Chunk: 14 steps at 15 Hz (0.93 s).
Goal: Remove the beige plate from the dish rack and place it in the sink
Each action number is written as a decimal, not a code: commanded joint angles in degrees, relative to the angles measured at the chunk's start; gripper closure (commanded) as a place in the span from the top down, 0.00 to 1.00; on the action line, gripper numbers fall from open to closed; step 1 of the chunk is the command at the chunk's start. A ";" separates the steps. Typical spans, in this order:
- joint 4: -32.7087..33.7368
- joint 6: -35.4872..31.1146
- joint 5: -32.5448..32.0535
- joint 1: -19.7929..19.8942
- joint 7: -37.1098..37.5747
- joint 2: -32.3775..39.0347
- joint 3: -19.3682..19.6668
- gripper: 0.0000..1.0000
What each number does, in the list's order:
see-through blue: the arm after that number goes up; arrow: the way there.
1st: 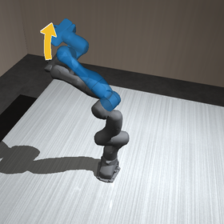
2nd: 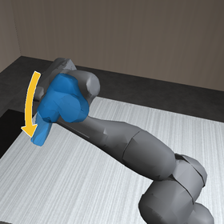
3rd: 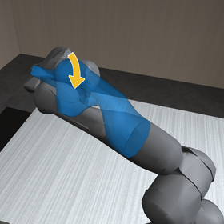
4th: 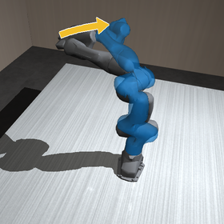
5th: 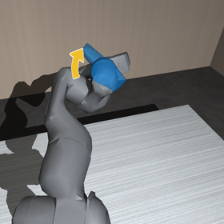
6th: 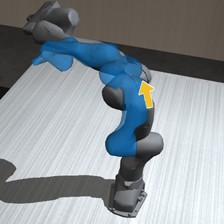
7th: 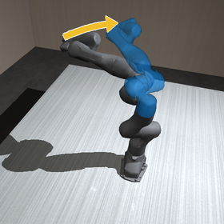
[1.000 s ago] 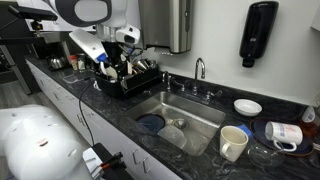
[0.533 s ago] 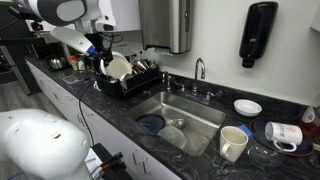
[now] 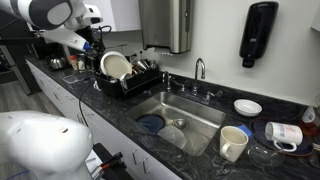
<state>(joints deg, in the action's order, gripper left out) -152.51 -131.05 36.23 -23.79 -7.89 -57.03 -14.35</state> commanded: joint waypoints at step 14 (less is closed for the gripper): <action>8.01 -12.01 -12.09 3.21 11.95 22.32 -5.46 1.00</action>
<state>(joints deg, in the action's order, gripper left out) -149.53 -142.35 27.93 -22.72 0.29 -43.80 -19.50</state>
